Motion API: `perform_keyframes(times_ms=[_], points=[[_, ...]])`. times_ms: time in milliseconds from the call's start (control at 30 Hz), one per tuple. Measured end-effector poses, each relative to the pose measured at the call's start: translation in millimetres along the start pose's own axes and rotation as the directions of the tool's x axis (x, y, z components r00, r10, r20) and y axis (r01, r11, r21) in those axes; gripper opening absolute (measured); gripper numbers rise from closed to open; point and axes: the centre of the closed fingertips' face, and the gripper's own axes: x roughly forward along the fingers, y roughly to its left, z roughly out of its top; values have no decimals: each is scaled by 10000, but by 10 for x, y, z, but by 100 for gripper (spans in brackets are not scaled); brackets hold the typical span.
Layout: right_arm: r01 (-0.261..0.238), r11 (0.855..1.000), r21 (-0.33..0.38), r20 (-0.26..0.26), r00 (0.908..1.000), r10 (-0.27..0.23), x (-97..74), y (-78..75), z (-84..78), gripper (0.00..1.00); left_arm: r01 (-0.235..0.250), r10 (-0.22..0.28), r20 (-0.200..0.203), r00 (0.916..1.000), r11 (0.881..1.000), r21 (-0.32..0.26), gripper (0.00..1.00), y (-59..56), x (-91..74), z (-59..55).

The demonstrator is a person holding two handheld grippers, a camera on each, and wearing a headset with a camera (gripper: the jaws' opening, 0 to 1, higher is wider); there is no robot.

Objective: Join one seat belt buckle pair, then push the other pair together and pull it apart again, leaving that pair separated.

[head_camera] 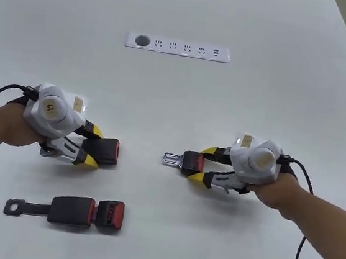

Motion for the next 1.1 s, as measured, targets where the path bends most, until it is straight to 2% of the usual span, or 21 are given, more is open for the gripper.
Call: perform_keyframes(times_ms=[333,533,767,800,833,867,900,933,967,1000,1067,1100], points=[[154,9999,79,-251,9996,-152,-256,-54,-227,35,-75,75,-62,10000,9999,73,35,-3,4,0],[246,9996,106,-319,9992,-242,-357,-76,-298,35,-101,101,-147,9998,9999,39,35,-3,12,2],[327,9994,136,-252,9992,-324,-358,-90,-313,36,-110,123,-648,9978,9997,208,35,-11,30,17],[345,9994,28,-310,9989,-344,-362,-82,-315,36,-54,62,-727,9973,9999,112,37,-28,29,22],[424,9991,-54,-392,9983,-425,-355,-82,-320,36,273,-272,-903,9955,9996,6,40,-90,22,22],[598,9981,127,-414,9974,-592,-358,-101,-314,37,408,-410,-927,9949,9992,-37,46,-118,19,39],[686,9976,109,-366,9970,-682,-360,-107,-295,41,347,-347,-985,9945,9994,-20,49,-115,11,47],[888,9952,409,214,9957,-897,-373,-122,-188,45,52,-60,-1363,9906,10000,-57,52,-77,-31,1],[949,9917,865,406,9943,-987,-382,-126,-146,50,-217,182,-1273,9917,9994,-260,56,-46,-53,20],[981,9865,1313,637,9922,-1072,-404,-128,-93,57,-491,433,-758,9962,9959,-764,59,-20,-87,104],[1399,9835,1151,669,9867,-1482,-442,-177,-69,65,-901,869,-300,9958,9868,-1347,65,32,-159,184],[1478,9817,1202,683,9853,-1567,-442,-177,-69,70,-1182,1183,-89,9929,9796,-1626,68,64,-210,225]])
